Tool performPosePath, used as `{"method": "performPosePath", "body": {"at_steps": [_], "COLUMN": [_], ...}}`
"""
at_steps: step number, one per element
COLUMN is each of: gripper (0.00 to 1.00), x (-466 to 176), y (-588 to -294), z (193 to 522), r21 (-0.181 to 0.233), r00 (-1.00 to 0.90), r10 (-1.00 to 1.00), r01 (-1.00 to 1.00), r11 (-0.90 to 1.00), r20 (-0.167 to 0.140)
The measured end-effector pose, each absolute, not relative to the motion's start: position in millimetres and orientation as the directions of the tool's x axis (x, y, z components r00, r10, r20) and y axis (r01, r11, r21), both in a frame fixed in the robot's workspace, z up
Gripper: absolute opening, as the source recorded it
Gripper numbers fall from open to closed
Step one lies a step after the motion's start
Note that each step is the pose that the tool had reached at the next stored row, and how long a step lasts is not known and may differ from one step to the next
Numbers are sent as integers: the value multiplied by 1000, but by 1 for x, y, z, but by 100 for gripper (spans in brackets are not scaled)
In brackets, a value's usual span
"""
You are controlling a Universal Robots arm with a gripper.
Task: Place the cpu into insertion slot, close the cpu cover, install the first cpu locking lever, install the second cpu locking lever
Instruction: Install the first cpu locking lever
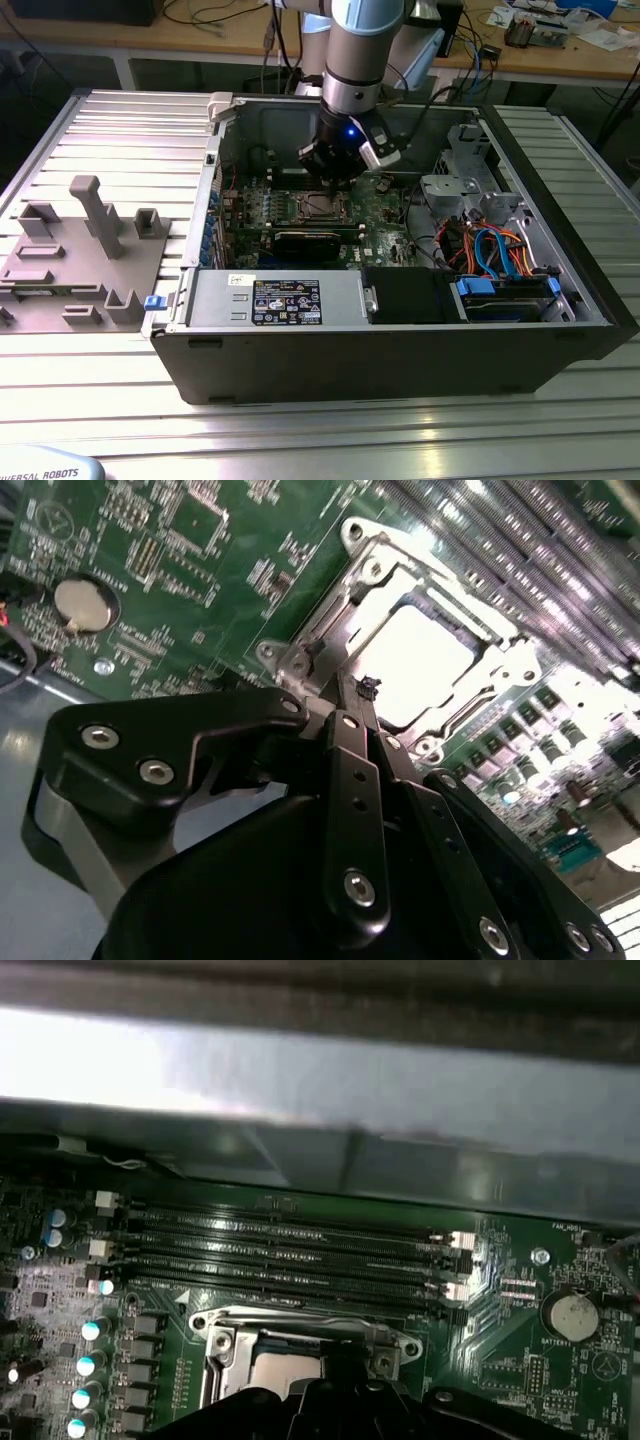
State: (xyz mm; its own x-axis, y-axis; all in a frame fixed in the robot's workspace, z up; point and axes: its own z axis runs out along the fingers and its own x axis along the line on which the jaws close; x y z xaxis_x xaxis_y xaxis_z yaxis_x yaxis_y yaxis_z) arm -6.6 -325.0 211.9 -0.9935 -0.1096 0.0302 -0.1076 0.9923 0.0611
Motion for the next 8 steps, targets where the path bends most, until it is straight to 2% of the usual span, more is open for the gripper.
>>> {"method": "performPosePath", "body": {"at_steps": [8], "gripper": [11], "x": [-7], "y": [-337], "z": [212], "r21": [62], "r00": [-994], "r10": [-110], "r01": [-107], "r11": [992], "r20": [30]}}
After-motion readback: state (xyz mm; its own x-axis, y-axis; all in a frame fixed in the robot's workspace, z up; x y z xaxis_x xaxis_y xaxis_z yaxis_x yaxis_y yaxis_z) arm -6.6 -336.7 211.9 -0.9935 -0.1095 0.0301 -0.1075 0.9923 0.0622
